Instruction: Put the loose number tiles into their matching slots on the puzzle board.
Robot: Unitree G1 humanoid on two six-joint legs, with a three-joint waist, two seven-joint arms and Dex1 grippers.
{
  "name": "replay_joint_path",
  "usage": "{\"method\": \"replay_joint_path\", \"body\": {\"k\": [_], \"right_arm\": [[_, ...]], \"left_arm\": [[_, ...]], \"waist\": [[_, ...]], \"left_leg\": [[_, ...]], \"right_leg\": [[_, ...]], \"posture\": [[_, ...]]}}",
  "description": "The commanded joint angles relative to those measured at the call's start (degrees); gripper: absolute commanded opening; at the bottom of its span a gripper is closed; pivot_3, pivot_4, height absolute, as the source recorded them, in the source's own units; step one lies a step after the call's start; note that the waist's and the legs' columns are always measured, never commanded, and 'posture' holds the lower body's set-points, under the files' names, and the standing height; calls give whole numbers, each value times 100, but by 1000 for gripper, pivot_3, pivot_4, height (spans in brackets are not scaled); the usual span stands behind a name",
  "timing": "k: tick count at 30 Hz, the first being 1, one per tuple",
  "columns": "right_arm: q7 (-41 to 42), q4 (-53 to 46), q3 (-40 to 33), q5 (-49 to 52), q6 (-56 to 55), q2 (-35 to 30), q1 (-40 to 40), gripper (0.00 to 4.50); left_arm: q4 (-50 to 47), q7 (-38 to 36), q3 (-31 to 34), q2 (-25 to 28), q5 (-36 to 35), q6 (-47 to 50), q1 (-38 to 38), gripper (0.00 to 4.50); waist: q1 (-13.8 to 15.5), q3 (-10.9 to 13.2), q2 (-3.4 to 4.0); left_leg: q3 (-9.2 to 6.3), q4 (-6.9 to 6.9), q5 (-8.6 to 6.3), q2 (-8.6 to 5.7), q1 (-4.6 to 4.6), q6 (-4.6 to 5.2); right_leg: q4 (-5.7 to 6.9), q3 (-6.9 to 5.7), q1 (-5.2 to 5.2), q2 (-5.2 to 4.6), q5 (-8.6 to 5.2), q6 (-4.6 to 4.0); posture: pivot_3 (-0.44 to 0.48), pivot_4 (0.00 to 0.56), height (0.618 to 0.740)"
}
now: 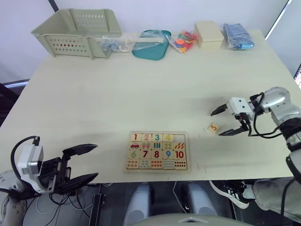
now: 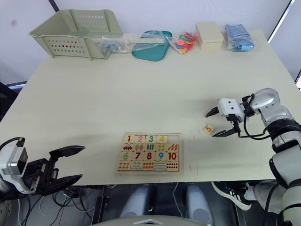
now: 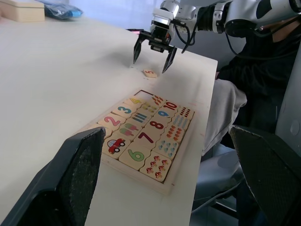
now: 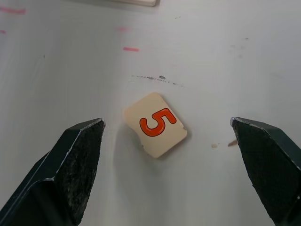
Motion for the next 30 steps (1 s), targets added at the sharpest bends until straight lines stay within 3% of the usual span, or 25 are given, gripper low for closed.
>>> {"method": "replay_joint_path", "body": {"k": [1,3,4,5,6,7,30], "right_arm": [[31,236,197,33,-285,42,-179,4239],[31,324,252,58,-314,71,-215,3671],[31,361,270,62,-348,76,-217,3155],[31,398,281,55,-390,81,-211,2930],[31,436,287,26,-433,76,-198,2328],[31,467,287,3,-474,71,-187,2107],[31,-299,165,498,171,-365,444,2107]], "left_arm": [[-223,-144,238,-22,-11,-10,104,4500],[-243,-140,254,-27,-13,-9,123,4500],[-252,-137,261,-29,-15,-3,128,4500],[-258,-133,267,-28,-17,4,127,4500],[-267,-127,267,-29,-13,6,128,4500],[-268,-123,267,-27,-8,7,124,4500],[-138,-138,130,-96,150,38,-188,4500]], "waist": [[0,0,0],[0,0,0],[0,0,0],[0,0,0],[0,0,0],[0,0,0],[8,0,0]], "left_leg": [[-1,0,0,0,-1,0],[-1,0,0,0,0,0],[-1,0,0,0,0,0],[-1,0,0,0,2,0],[-1,0,0,0,3,0],[-2,0,0,0,3,0],[-4,0,0,-1,4,0]], "right_leg": [[0,0,0,0,0,0],[1,0,0,0,0,0],[2,0,0,0,0,0],[3,1,1,0,0,0],[4,0,2,0,0,0],[5,-1,2,0,0,-1],[4,-2,4,0,1,-1]], "posture": [[0,150,740],[0,150,740],[0,150,740],[0,150,740],[0,150,740],[0,150,740],[0,150,740]]}}
